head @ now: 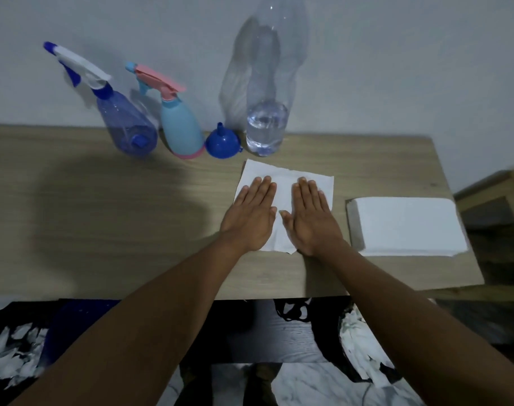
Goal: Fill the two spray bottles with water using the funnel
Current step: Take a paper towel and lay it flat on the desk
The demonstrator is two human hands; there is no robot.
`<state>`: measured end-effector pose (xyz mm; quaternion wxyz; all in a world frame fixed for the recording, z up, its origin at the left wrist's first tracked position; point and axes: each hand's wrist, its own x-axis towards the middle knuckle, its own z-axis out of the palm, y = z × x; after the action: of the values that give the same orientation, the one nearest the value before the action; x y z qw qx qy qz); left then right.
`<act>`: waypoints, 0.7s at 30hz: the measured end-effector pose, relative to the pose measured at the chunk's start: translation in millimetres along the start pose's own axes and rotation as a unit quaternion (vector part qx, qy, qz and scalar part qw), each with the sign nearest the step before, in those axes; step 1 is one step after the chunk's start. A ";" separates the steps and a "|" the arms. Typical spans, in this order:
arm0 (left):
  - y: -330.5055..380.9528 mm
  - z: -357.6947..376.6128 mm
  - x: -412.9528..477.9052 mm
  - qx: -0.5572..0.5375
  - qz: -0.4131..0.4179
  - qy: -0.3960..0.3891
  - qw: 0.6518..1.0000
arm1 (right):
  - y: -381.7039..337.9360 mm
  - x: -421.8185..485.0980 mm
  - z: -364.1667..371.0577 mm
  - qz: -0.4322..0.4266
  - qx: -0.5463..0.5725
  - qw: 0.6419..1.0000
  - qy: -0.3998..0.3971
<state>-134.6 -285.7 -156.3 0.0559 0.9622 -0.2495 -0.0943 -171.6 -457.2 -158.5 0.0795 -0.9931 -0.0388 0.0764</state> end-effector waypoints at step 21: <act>29.5 23.4 -107.6 -0.033 -0.001 0.041 0.999 | -22.8 -102.4 14.8 -0.036 -0.047 0.998 -0.011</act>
<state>-245.6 -260.0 -158.0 0.0981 0.9631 -0.2427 -0.0632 -276.3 -441.6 -154.4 0.0354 -0.9928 -0.0787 0.0829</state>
